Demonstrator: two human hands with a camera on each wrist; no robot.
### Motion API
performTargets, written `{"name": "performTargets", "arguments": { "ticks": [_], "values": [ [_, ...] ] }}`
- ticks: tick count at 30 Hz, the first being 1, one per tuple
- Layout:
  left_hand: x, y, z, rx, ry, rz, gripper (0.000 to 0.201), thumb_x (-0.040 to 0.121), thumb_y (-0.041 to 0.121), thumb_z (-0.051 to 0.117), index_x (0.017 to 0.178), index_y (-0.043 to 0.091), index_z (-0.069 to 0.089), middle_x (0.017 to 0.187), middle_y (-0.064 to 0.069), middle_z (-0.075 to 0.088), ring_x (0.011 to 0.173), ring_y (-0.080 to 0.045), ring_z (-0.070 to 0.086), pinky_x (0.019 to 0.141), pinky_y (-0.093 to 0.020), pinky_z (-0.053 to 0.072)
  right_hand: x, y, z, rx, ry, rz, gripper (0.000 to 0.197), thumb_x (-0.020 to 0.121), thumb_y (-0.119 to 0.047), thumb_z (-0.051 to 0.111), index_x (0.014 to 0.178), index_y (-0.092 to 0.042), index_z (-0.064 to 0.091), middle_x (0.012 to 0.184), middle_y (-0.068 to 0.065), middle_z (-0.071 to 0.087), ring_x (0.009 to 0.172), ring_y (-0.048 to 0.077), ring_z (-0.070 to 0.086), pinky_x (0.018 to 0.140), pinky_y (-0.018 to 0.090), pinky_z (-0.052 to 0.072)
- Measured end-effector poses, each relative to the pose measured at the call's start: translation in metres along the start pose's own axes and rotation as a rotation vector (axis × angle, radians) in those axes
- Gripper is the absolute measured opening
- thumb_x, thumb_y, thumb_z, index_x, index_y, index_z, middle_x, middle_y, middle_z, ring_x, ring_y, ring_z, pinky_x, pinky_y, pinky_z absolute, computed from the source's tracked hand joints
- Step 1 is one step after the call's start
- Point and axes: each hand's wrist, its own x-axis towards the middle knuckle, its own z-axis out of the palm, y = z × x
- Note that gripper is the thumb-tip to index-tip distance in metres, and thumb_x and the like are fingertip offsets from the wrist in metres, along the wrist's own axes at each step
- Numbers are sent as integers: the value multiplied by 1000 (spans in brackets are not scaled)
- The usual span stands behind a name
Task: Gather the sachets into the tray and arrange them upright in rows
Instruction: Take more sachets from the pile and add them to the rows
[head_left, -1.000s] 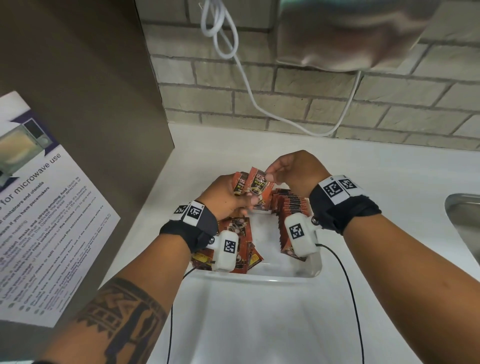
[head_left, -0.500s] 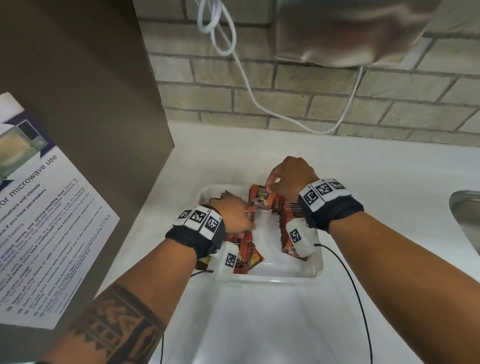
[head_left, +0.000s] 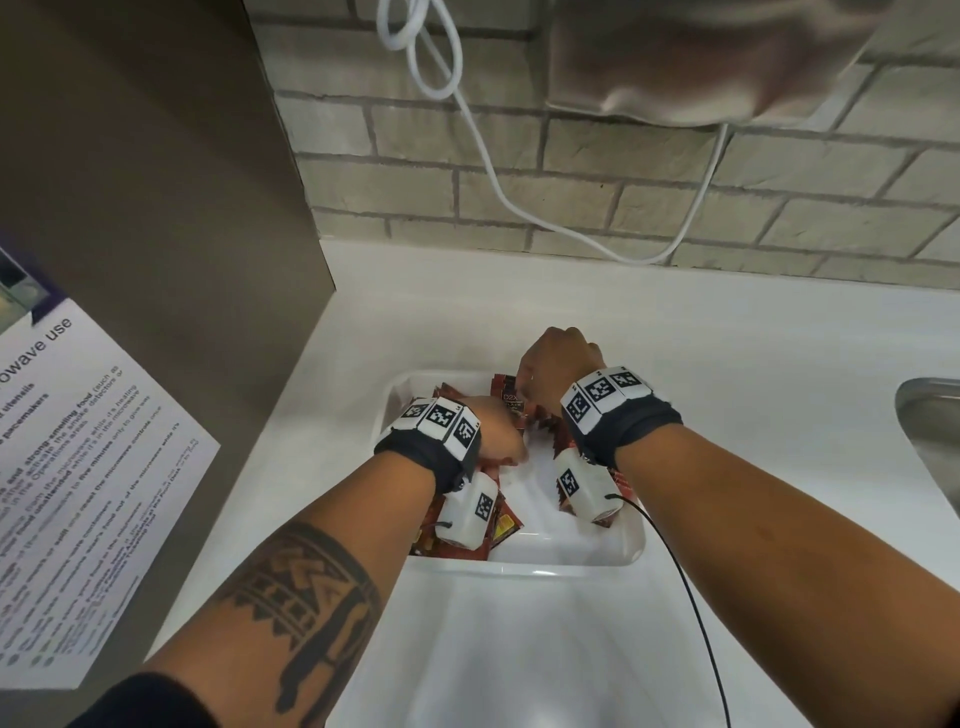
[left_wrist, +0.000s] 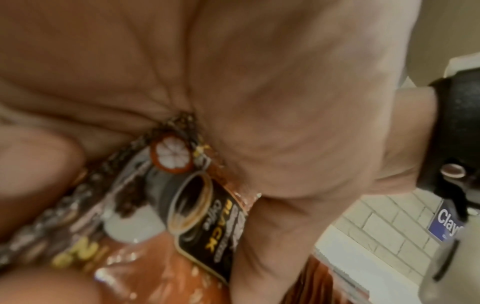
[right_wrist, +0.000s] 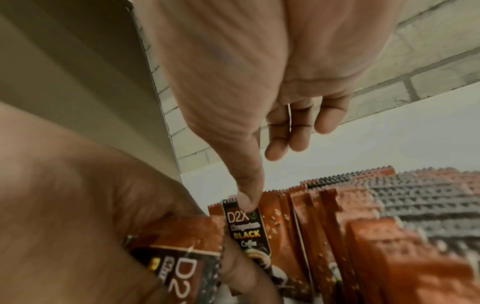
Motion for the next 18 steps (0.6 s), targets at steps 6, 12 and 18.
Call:
{"name": "performTargets", "arguments": {
  "ticks": [6, 12, 18],
  "values": [
    [0, 2, -2, 30, 3, 6, 27, 92, 29, 64, 99, 4, 71, 69, -6, 70, 43, -16, 54, 49, -18, 44, 1, 3, -1, 36, -26, -11, 23, 86, -25, 62, 107, -24, 71, 112, -2, 60, 111, 21, 54, 94, 37, 47],
    [-3, 1, -1, 51, 8, 20, 28, 92, 32, 64, 102, 7, 70, 72, -5, 70, 50, -16, 55, 54, -21, 45, 0, 5, -4, 82, -25, -19, 14, 86, -25, 66, 98, -24, 72, 111, -2, 61, 107, 20, 56, 97, 38, 46],
    [-8, 2, 1, 54, 18, 28, 29, 92, 32, 64, 105, 6, 68, 92, -13, 77, 55, -17, 55, 57, -24, 45, -6, 7, -9, 106, -10, -26, 11, 86, -21, 67, 91, -30, 72, 107, -4, 61, 107, 19, 57, 95, 35, 46]
  ]
}}
